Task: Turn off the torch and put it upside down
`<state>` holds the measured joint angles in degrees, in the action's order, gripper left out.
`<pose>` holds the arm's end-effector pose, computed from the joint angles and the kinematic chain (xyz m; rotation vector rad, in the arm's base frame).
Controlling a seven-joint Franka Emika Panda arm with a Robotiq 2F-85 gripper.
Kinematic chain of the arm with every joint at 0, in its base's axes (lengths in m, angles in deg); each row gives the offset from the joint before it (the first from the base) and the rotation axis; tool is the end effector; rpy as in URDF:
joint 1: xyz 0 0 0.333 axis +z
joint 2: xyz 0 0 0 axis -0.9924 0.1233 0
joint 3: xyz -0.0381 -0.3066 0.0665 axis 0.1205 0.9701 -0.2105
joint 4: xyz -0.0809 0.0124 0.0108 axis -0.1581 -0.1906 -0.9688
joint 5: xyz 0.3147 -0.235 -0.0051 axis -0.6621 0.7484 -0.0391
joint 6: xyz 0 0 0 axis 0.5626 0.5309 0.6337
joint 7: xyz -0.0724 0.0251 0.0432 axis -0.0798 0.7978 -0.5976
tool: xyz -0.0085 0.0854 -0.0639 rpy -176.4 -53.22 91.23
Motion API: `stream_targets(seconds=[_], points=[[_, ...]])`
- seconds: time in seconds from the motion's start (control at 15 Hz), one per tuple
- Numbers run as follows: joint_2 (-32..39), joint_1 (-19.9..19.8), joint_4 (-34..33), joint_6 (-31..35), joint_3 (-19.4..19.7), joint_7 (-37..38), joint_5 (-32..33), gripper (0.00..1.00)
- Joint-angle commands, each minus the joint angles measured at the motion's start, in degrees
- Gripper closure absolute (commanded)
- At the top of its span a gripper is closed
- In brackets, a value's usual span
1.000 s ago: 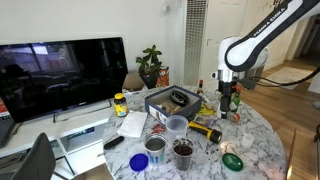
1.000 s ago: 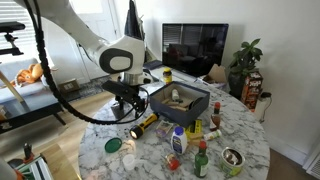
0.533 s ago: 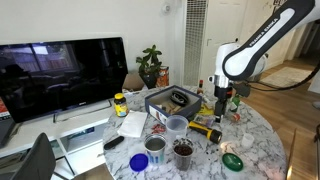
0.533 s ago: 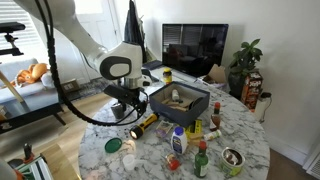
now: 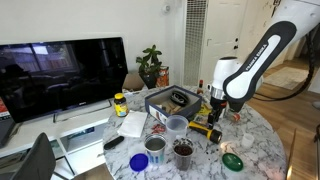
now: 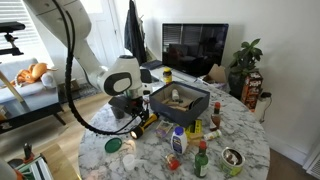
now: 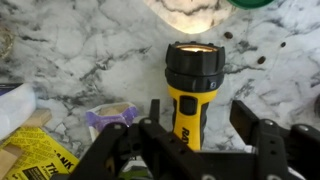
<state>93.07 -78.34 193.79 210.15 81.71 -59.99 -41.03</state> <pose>0.4631 0.0383 0.1810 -3.1078 -0.1616 -0.0698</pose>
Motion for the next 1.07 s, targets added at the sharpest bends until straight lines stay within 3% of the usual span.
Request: stream_targets(seconds=[0.0,0.27,0.4,1.0], points=[[2.3,2.1,0.5,4.3,2.6,7.5,5.8,0.58],[2.3,4.7,0.8,5.9,6.3,13.2,10.4,0.89],[3.1,4.6,0.4,6.5,5.8,14.0,10.1,0.99],[5.7,8.0,-0.1,10.6,7.9,18.8,8.9,1.00]])
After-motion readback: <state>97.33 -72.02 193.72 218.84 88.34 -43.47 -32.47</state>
